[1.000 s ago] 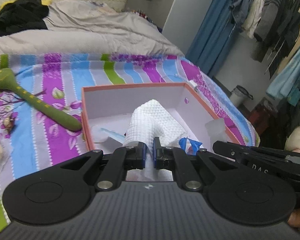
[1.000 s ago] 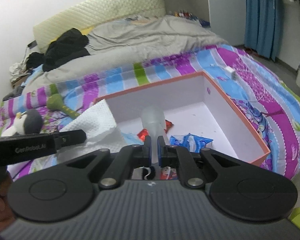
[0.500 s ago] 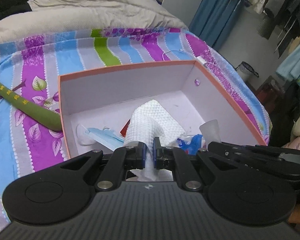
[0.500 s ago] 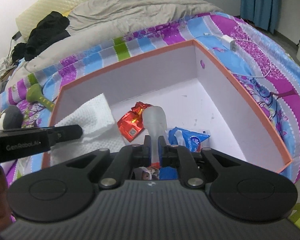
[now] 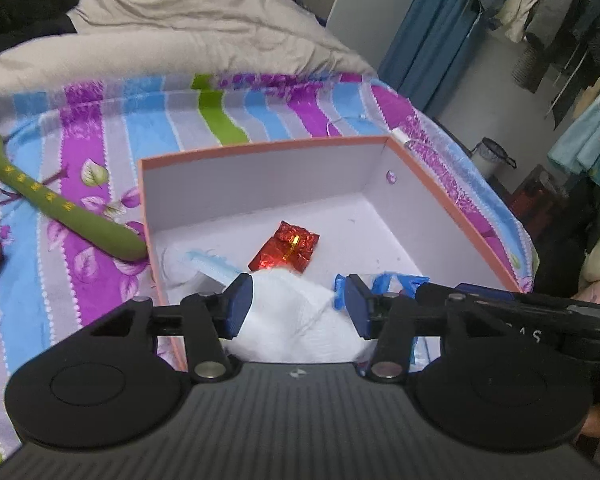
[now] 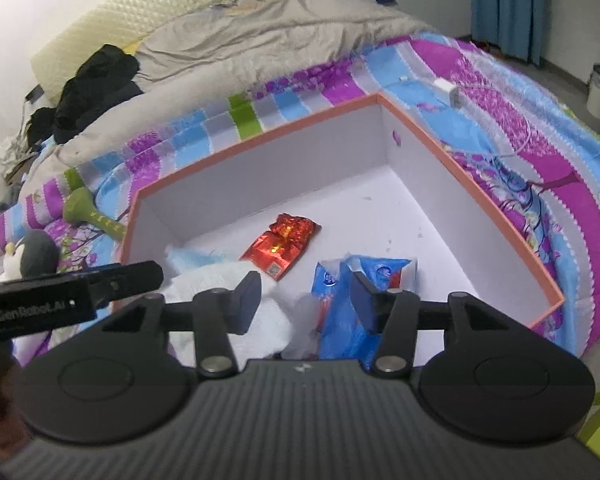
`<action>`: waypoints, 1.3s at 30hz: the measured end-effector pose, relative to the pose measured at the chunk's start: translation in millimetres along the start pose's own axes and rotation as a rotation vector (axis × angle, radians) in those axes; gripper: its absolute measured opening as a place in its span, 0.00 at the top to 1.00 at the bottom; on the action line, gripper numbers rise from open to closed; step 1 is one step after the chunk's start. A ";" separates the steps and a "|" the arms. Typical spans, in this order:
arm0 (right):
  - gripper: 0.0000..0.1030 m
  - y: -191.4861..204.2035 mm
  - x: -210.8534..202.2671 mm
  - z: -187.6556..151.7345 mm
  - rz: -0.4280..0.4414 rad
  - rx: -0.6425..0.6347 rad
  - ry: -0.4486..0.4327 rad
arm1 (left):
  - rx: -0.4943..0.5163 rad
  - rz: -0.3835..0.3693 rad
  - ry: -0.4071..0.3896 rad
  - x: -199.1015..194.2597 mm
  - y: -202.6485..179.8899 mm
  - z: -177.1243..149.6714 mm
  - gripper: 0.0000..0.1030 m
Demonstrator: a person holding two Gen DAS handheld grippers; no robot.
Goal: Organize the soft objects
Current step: 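Withdraw both open grippers from the pink box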
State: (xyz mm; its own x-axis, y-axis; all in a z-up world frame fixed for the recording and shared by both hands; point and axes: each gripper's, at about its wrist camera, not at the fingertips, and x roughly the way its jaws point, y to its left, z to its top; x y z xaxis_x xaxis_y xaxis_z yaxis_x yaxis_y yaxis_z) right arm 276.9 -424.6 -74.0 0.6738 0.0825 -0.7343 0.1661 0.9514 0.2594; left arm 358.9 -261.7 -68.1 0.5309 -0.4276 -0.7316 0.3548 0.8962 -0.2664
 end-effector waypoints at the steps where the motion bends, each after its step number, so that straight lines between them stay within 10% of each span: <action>1: 0.49 1.1 -4.8 -0.8 0.006 -0.003 -0.007 | -0.001 0.002 -0.007 -6.2 -0.6 -1.0 0.45; 39: 0.49 119.4 -178.9 -144.9 0.237 -0.259 -0.196 | -0.052 0.190 -0.300 -288.8 35.5 -188.7 0.45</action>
State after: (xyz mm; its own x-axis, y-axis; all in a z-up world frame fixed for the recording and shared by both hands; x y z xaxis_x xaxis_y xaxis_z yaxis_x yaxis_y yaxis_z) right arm 71.8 -282.7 -2.6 0.8004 0.2742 -0.5331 -0.1803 0.9582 0.2222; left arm 73.0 -84.1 15.3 0.7889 -0.2612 -0.5563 0.1922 0.9646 -0.1803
